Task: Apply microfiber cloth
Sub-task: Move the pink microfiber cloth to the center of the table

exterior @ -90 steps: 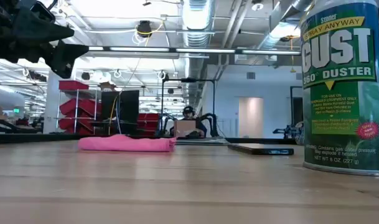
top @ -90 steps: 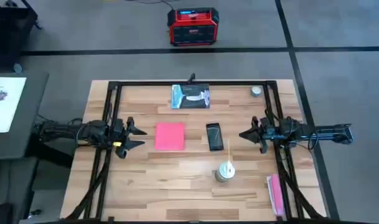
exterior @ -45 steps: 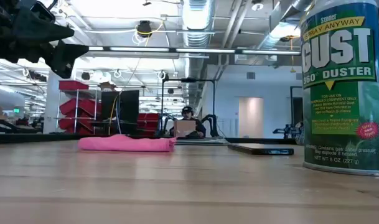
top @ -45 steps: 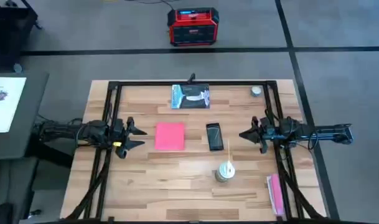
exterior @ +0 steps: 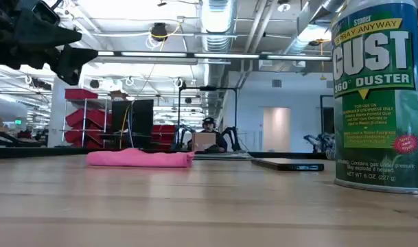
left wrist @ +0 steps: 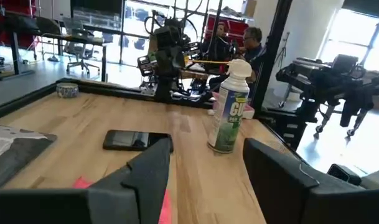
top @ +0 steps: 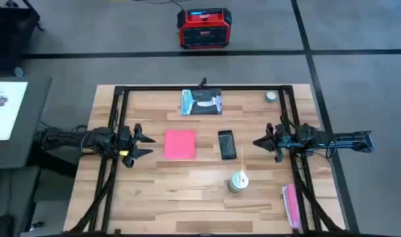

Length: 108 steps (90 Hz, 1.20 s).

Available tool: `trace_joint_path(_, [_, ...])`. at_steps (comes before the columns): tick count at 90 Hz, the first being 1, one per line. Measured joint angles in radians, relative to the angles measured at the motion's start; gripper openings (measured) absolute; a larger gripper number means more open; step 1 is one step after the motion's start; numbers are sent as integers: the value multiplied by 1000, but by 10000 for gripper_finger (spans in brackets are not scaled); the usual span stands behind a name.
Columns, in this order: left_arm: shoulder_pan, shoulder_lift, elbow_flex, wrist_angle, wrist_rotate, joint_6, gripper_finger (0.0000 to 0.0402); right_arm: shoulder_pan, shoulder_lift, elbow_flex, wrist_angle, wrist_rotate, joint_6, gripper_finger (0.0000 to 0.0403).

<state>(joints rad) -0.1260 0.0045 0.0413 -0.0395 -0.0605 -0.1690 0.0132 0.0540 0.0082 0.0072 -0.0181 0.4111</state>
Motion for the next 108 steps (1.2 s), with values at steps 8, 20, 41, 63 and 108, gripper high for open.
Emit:
trace_joint_path(8, [0,0,0,5,0,3,187,0,0,0,0,0,0,0])
trace_joint_path(20, [0,0,-2,14,-1,7,187,0,0,0,0,0,0,0])
trace_joint_path(41, [0,0,-3,26,-3,7,187,0,0,0,0,0,0,0])
trace_joint_path(63, [0,0,-3,23,-1,-3,187,0,0,0,0,0,0,0])
trace_joint_path(108, [0,0,-2,42,-8,-59,187,0,0,0,0,0,0,0])
